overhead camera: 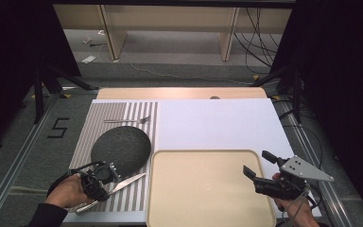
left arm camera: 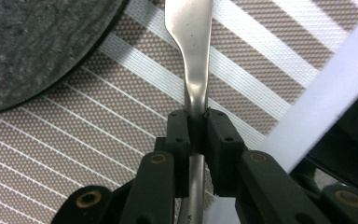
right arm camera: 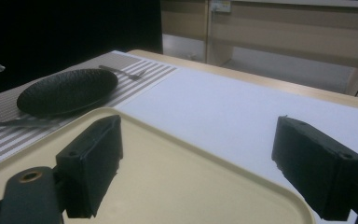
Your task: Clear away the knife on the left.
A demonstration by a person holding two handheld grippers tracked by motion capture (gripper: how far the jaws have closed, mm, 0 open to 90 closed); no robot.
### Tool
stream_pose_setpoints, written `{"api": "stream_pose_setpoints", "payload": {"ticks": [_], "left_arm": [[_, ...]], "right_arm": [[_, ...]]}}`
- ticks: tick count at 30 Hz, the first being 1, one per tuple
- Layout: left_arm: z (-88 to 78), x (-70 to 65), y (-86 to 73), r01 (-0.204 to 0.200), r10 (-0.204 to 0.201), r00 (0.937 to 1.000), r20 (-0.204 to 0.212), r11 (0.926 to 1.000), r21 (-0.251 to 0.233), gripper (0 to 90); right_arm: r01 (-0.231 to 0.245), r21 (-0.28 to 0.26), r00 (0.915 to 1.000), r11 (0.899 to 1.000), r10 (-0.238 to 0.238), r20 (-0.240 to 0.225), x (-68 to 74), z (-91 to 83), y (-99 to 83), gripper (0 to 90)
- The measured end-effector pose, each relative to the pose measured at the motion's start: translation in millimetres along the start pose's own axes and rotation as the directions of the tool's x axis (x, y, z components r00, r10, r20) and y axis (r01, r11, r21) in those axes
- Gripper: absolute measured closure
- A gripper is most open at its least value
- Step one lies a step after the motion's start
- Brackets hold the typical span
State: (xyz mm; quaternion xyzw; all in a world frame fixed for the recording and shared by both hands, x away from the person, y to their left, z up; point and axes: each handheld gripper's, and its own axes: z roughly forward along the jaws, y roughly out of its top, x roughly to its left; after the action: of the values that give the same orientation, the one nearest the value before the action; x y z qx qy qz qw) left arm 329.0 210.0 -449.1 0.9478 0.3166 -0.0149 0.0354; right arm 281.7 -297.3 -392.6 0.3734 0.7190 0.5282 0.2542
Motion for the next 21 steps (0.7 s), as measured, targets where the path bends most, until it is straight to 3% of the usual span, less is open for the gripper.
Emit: {"api": "stream_pose_setpoints", "payload": {"ticks": [6,9,16,21], "left_arm": [[-8.5,-2.0,-1.0,0.013,-0.013,0.9999,0.002,0.9993,-0.036,80.1],[-15.1,-5.5,1.8,0.044,-0.040,0.9979,0.051,0.9949,-0.091,80.1],[-20.5,-13.2,14.6,0.068,-0.060,0.9961,0.065,0.9896,-0.127,80.0],[-28.0,-17.6,25.0,0.074,-0.055,0.9932,0.102,0.9789,-0.191,80.1]], "right_arm": [[0.000,-0.001,1.0000,1.000,0.000,0.000,-0.2,0.0,0.1,17.1],[0.000,-0.001,1.0000,1.000,0.000,0.000,-0.3,0.1,0.2,17.1],[0.000,-0.001,1.0000,1.000,0.000,0.000,-0.2,0.0,0.1,17.1],[-0.001,-0.002,1.0000,1.000,0.001,-0.001,-0.2,0.0,0.1,17.1]]}}
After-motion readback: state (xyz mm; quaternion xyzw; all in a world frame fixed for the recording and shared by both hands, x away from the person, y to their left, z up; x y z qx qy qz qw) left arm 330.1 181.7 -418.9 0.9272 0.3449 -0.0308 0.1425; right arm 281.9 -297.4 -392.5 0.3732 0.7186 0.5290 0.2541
